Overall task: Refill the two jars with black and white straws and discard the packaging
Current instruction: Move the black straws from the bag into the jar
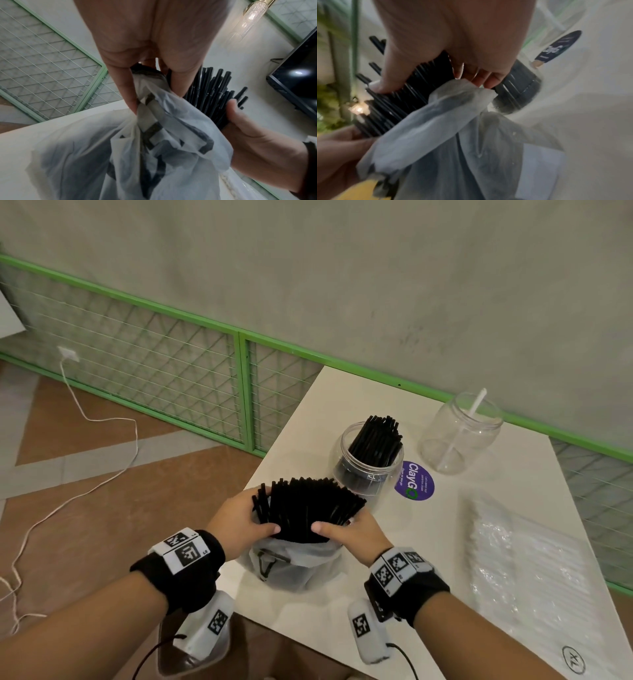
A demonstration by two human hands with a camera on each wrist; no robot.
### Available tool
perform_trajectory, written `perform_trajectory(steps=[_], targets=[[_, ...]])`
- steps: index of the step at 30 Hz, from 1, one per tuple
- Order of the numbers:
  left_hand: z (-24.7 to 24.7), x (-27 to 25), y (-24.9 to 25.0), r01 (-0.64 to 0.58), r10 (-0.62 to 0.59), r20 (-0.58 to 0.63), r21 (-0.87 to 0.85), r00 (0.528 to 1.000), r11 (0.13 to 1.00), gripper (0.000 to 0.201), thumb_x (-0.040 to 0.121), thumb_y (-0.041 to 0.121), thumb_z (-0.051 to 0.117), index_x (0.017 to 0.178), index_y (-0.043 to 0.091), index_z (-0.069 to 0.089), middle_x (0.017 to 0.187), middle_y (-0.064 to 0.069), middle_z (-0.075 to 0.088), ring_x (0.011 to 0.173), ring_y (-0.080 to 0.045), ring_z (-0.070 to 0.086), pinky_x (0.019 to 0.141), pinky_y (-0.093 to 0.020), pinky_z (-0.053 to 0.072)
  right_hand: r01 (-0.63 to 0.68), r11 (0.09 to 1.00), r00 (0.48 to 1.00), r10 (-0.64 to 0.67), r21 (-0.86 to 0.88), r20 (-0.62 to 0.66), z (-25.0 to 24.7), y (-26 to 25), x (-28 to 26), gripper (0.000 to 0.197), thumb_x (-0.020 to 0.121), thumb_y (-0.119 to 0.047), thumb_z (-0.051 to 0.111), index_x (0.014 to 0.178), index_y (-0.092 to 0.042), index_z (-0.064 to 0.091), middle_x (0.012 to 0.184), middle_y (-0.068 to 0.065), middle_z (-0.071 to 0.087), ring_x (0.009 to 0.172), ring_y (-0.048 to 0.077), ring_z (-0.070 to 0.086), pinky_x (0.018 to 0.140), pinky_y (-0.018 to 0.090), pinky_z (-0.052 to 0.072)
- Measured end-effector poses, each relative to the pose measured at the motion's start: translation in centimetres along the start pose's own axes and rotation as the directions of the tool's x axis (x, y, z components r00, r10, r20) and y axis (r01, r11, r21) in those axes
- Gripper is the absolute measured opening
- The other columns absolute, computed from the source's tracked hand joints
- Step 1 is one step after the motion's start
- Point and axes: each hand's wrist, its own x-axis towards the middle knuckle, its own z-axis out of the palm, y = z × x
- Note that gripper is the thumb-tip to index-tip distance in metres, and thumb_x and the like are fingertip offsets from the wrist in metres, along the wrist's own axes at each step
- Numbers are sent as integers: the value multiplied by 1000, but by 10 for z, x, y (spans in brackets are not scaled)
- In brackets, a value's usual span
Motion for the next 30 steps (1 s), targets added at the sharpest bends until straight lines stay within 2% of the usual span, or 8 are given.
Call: perform_trajectory(steps=[3, 8, 14, 16, 20, 22, 25, 30], targets=[[4, -1, 7, -54, 54, -23, -1, 998, 999, 51, 75, 6, 72, 120, 27, 58, 111, 11, 62, 102, -4, 56, 85, -16, 42, 134, 990, 991, -134, -44, 1, 4, -6, 2, 52, 64, -31, 86, 111, -36, 63, 112, -7, 69, 112, 11, 61, 99, 36, 48], [8, 4, 13, -104, 94, -102, -92, 990, 990, 43, 77, 7, 71, 114, 24, 59, 106, 11, 64, 98, -2, 58, 73, 1, 38, 288, 906, 946, -319, -311, -53, -2, -21, 8, 45, 67, -46, 77, 108, -39, 59, 108, -8, 62, 110, 24, 54, 96, 43, 45], [8, 3, 9, -86, 87, 1, -112, 996, 990, 38, 77, 21, 71, 112, 29, 60, 108, 8, 63, 96, 2, 57, 80, -14, 43, 211, 943, 955, -255, -257, -151, -8, -22, 3, 36, 71, -22, 83, 86, -40, 57, 99, 7, 60, 100, 22, 58, 93, 38, 48], [6, 2, 10, -50, 56, 37, -149, 998, 988, 47, 72, 32, 64, 118, 30, 55, 119, 7, 57, 105, -4, 55, 91, -24, 43, 172, 970, 964, -201, -170, -176, -9, -22, 2, 26, 74, -18, 81, 88, -27, 62, 96, 8, 65, 95, 18, 61, 88, 34, 51], [0, -6, 22, -21, 43, 79, -268, 996, 963, 75, 63, 35, 56, 134, 37, 34, 138, 10, 35, 130, -5, 31, 102, -20, 25, 129, 983, 967, -154, -132, -201, -13, -20, 4, 27, 76, -20, 80, 95, -11, 64, 89, 3, 67, 85, 7, 63, 76, 19, 50], [0, -10, 26, -100, 117, 77, -189, 990, 977, 93, 59, 49, 65, 141, 42, 21, 145, 17, 24, 134, 0, 20, 107, -25, 20, 128, 983, 965, -155, -134, -211, -12, -21, 5, 25, 76, -20, 80, 93, -12, 63, 85, -1, 66, 79, -2, 61, 71, 11, 48], [7, -12, 30, -234, 230, 41, 155, 972, 960, 113, 56, 63, 75, 144, 46, 7, 150, 20, 9, 137, -2, 9, 110, -32, 17, 145, 979, 964, -172, -142, -203, -10, -21, 7, 24, 75, -23, 81, 91, -16, 64, 83, -6, 67, 77, -3, 61, 70, 11, 48], [20, -2, 39, -372, 395, 79, 544, 915, 752, 94, 61, 78, 48, 142, 52, 8, 157, 9, 6, 144, -23, 3, 109, -53, 23, 176, 967, 978, -193, -184, -80, -10, -23, 10, 27, 75, -21, 80, 99, -17, 67, 90, -4, 70, 88, 8, 64, 79, 21, 52]])
